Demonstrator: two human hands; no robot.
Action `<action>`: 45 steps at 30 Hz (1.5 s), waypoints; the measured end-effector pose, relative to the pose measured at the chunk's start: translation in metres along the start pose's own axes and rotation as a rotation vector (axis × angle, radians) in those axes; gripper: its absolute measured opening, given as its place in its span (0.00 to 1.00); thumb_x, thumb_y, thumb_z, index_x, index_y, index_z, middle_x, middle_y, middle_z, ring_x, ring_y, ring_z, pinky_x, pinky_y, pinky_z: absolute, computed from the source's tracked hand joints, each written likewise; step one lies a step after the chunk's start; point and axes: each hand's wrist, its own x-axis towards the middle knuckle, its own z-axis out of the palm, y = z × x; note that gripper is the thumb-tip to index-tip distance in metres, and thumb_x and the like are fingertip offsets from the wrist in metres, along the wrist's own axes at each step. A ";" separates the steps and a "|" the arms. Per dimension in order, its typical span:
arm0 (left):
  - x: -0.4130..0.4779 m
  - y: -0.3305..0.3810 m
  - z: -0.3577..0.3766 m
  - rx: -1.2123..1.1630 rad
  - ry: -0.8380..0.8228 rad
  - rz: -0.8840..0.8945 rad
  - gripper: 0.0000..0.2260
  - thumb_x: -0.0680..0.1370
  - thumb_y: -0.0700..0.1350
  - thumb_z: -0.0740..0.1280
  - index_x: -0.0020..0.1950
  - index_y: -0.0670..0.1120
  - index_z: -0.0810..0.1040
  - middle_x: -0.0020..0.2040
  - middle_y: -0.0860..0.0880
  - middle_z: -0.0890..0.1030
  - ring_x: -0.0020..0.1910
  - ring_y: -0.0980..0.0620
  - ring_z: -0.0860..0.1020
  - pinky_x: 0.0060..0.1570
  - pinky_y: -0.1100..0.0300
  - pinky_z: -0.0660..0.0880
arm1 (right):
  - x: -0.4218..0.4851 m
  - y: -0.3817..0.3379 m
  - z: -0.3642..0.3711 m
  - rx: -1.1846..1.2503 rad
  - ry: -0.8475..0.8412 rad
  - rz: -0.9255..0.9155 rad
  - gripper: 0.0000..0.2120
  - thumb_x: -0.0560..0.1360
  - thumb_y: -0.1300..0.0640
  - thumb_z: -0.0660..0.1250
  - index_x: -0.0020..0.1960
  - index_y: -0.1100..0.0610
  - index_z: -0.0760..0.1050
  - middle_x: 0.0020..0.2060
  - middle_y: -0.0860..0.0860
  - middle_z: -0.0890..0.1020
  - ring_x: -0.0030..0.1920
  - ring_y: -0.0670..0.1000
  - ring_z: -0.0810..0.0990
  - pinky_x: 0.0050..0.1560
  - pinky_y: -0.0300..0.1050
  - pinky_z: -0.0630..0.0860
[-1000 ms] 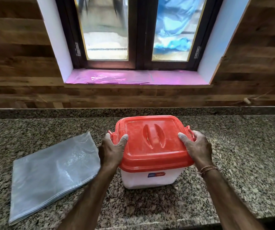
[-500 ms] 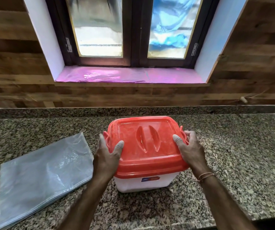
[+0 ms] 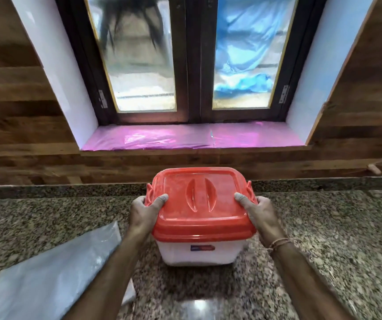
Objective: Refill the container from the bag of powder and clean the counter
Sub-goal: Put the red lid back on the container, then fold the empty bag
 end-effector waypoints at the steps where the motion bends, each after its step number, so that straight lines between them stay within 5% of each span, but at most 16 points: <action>1: 0.014 0.006 0.005 0.025 0.006 0.017 0.15 0.76 0.48 0.77 0.54 0.39 0.83 0.45 0.43 0.86 0.37 0.51 0.83 0.27 0.66 0.76 | 0.016 -0.006 0.005 -0.025 0.002 -0.012 0.25 0.67 0.37 0.76 0.46 0.59 0.83 0.41 0.56 0.88 0.41 0.58 0.88 0.46 0.60 0.85; 4: 0.052 0.020 0.021 0.103 0.021 0.072 0.13 0.77 0.48 0.75 0.58 0.43 0.83 0.47 0.45 0.86 0.38 0.54 0.81 0.30 0.66 0.75 | 0.059 -0.024 0.019 -0.160 0.012 -0.056 0.30 0.67 0.31 0.69 0.48 0.58 0.82 0.45 0.56 0.86 0.45 0.59 0.84 0.48 0.54 0.81; 9: 0.097 0.027 0.052 0.162 0.079 0.096 0.14 0.79 0.52 0.72 0.60 0.45 0.82 0.48 0.47 0.85 0.44 0.49 0.81 0.37 0.61 0.73 | 0.114 -0.032 0.037 -0.229 0.070 -0.013 0.28 0.77 0.37 0.67 0.58 0.62 0.77 0.55 0.61 0.83 0.55 0.63 0.81 0.48 0.48 0.71; 16: 0.119 0.017 0.054 0.217 0.092 0.113 0.16 0.79 0.60 0.69 0.58 0.49 0.81 0.48 0.49 0.85 0.47 0.47 0.84 0.49 0.50 0.82 | 0.128 -0.021 0.045 -0.198 0.101 -0.024 0.25 0.76 0.38 0.68 0.55 0.60 0.78 0.48 0.57 0.82 0.45 0.57 0.77 0.46 0.46 0.69; 20: 0.115 0.018 0.046 0.272 0.002 0.101 0.33 0.74 0.74 0.61 0.69 0.51 0.74 0.57 0.47 0.84 0.52 0.46 0.83 0.53 0.43 0.83 | 0.118 -0.027 0.046 -0.109 0.112 -0.027 0.23 0.76 0.38 0.69 0.56 0.58 0.79 0.49 0.56 0.84 0.48 0.58 0.81 0.46 0.47 0.72; 22: 0.104 0.015 0.037 0.286 -0.069 0.073 0.47 0.68 0.82 0.56 0.78 0.52 0.64 0.69 0.44 0.78 0.63 0.43 0.80 0.60 0.38 0.79 | 0.103 -0.026 0.044 -0.034 0.121 -0.031 0.32 0.75 0.32 0.65 0.64 0.57 0.76 0.54 0.56 0.84 0.52 0.58 0.83 0.52 0.51 0.79; 25: 0.059 0.001 0.016 0.298 -0.179 0.056 0.44 0.76 0.75 0.55 0.85 0.54 0.48 0.83 0.44 0.59 0.79 0.40 0.64 0.74 0.34 0.65 | 0.057 -0.006 0.048 0.051 0.170 0.029 0.47 0.72 0.20 0.51 0.77 0.52 0.63 0.67 0.56 0.79 0.62 0.59 0.80 0.62 0.63 0.78; 28: 0.018 -0.058 -0.036 0.418 -0.115 0.082 0.38 0.81 0.66 0.60 0.84 0.51 0.51 0.83 0.43 0.59 0.80 0.42 0.63 0.73 0.39 0.65 | -0.027 0.031 0.074 0.114 0.211 0.011 0.33 0.81 0.31 0.50 0.75 0.53 0.64 0.67 0.56 0.78 0.60 0.56 0.79 0.57 0.54 0.78; 31: -0.003 -0.124 -0.119 0.555 0.109 -0.020 0.38 0.79 0.62 0.68 0.81 0.44 0.60 0.77 0.38 0.70 0.74 0.38 0.70 0.68 0.44 0.70 | -0.105 0.078 0.120 -0.037 -0.005 0.010 0.26 0.82 0.41 0.60 0.73 0.55 0.68 0.68 0.55 0.77 0.61 0.54 0.77 0.55 0.45 0.72; 35: -0.017 -0.191 -0.238 0.644 0.306 -0.378 0.47 0.76 0.66 0.69 0.83 0.39 0.54 0.79 0.34 0.63 0.78 0.34 0.62 0.74 0.42 0.63 | -0.169 0.117 0.201 -0.320 -0.406 -0.018 0.32 0.77 0.41 0.70 0.75 0.55 0.68 0.66 0.52 0.76 0.66 0.52 0.77 0.59 0.44 0.74; 39: 0.011 -0.317 -0.334 0.553 0.323 -0.573 0.73 0.52 0.85 0.64 0.84 0.41 0.48 0.79 0.34 0.64 0.78 0.32 0.64 0.75 0.38 0.62 | -0.192 0.121 0.265 -0.574 -0.527 -0.066 0.37 0.74 0.39 0.72 0.75 0.57 0.66 0.67 0.55 0.75 0.67 0.57 0.75 0.62 0.48 0.73; 43: -0.021 -0.287 -0.353 0.653 0.351 -0.562 0.53 0.72 0.60 0.77 0.83 0.40 0.51 0.80 0.32 0.61 0.79 0.33 0.60 0.76 0.41 0.59 | -0.192 0.131 0.304 -0.669 -0.429 -0.017 0.31 0.69 0.42 0.75 0.65 0.59 0.74 0.58 0.57 0.81 0.57 0.60 0.81 0.56 0.53 0.78; 45: -0.024 -0.275 -0.355 0.589 0.333 -0.531 0.49 0.72 0.52 0.78 0.83 0.39 0.53 0.78 0.32 0.65 0.76 0.33 0.65 0.74 0.43 0.65 | -0.186 0.135 0.309 -0.384 -0.374 0.173 0.23 0.68 0.46 0.76 0.56 0.59 0.79 0.53 0.60 0.85 0.46 0.58 0.84 0.49 0.59 0.83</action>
